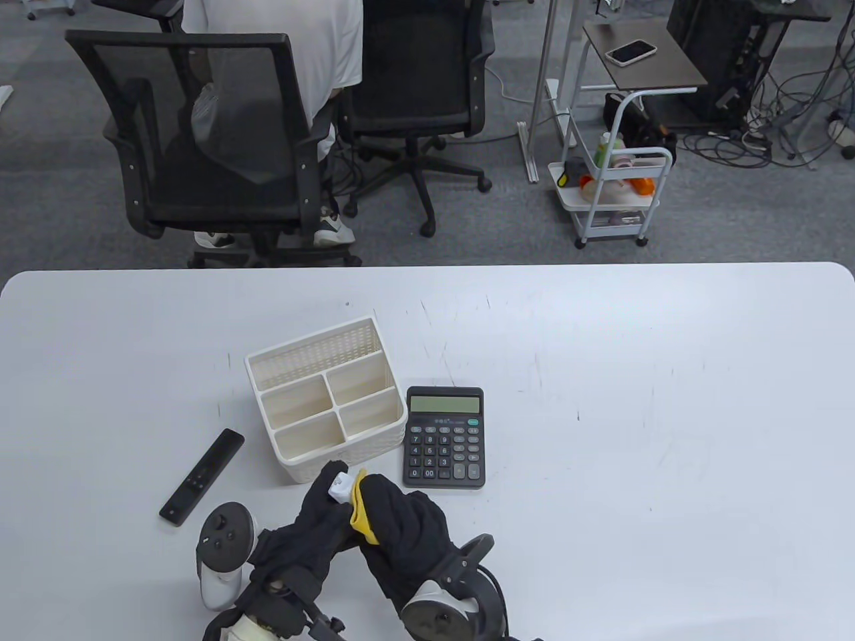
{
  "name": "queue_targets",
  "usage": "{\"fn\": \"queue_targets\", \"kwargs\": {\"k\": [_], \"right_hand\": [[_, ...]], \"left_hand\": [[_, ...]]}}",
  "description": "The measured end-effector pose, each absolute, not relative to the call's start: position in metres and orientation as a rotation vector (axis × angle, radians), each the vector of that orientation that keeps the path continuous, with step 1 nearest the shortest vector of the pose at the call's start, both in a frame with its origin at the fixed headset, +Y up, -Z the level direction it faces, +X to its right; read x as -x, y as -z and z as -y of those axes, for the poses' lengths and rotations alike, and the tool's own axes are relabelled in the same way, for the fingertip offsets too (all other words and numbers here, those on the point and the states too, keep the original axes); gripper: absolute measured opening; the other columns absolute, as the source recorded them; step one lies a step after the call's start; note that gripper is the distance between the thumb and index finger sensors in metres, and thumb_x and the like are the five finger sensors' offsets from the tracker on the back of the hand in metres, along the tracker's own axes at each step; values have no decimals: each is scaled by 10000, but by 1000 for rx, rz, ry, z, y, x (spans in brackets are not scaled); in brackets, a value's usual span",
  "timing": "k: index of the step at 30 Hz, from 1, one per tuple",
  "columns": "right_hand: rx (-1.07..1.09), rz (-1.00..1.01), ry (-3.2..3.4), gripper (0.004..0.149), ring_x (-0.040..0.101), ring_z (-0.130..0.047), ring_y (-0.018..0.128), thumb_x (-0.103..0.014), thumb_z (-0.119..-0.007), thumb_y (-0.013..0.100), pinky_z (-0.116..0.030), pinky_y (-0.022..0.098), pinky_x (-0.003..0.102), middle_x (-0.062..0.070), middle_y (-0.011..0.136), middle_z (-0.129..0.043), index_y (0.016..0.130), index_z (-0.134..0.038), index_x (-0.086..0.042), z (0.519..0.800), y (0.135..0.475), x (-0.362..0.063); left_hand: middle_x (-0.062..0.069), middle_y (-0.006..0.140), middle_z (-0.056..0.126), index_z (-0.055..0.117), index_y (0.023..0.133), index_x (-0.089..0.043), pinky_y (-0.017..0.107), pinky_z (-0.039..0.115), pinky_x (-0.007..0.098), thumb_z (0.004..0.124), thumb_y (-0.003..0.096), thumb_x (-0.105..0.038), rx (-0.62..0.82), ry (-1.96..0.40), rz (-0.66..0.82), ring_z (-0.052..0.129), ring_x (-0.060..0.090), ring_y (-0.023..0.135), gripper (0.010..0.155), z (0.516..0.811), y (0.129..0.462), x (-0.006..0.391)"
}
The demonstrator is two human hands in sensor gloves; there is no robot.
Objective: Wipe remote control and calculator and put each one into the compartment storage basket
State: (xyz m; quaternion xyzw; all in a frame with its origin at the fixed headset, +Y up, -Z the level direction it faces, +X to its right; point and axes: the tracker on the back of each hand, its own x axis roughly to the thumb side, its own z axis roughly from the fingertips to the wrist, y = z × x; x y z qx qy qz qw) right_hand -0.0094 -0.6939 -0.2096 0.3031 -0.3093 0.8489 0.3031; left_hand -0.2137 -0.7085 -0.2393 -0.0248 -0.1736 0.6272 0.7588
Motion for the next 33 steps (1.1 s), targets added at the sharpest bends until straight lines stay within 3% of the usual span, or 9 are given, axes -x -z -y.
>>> {"fn": "queue_targets", "kwargs": {"k": [4, 8, 17, 20, 23, 28, 33], "right_hand": [[-770, 658, -2145, 608, 364, -918, 692, -207, -784, 535, -730, 538, 601, 271, 945, -790, 1044, -607, 73, 694, 215, 5], [-730, 548, -2063, 570, 347, -942, 655, -194, -779, 542, -747, 525, 591, 260, 917, -827, 1033, -645, 62, 693, 219, -1], [-682, 522, -2091, 494, 296, -979, 562, -201, -804, 525, -773, 504, 566, 216, 846, -910, 996, -754, -61, 692, 221, -7], [-667, 575, -2150, 485, 280, -994, 551, -229, -840, 511, -779, 507, 556, 186, 830, -935, 970, -793, -82, 693, 220, -8], [-680, 627, -2156, 486, 316, -974, 625, -247, -837, 519, -749, 530, 582, 186, 882, -904, 975, -787, -83, 694, 219, -6], [-826, 599, -2145, 541, 429, -793, 881, -323, -771, 564, -632, 587, 688, 220, 1061, -719, 1037, -710, -68, 695, 213, 1], [-816, 665, -2173, 510, 434, -749, 925, -290, -735, 581, -610, 595, 701, 207, 1084, -691, 1043, -693, -79, 694, 211, 3]], "left_hand": [[175, 970, 821, 473, 1076, -182, 506, 939, 363, 711, 549, -449, 9, -1298, 332, 995, 348, 780, 637, 704, 240, 222], [90, 903, 916, 668, 968, -296, 423, 983, 280, 788, 508, -422, -85, -1231, 294, 1091, 233, 656, 491, 700, 242, 228], [106, 906, 884, 671, 987, -307, 392, 974, 237, 818, 505, -414, 41, -1215, 396, 1081, 222, 602, 516, 701, 245, 227], [110, 874, 915, 702, 969, -299, 372, 986, 235, 817, 506, -401, 20, -1182, 379, 1097, 219, 575, 487, 702, 246, 227], [102, 884, 909, 709, 959, -290, 367, 989, 235, 810, 510, -392, -36, -1192, 319, 1099, 224, 562, 471, 702, 244, 227], [98, 870, 915, 712, 952, -257, 355, 995, 219, 785, 525, -395, -77, -1208, 269, 1108, 211, 543, 455, 703, 242, 231], [124, 843, 943, 725, 958, -206, 341, 1010, 226, 762, 542, -387, -7, -1317, 289, 1123, 224, 536, 455, 706, 243, 229]]}}
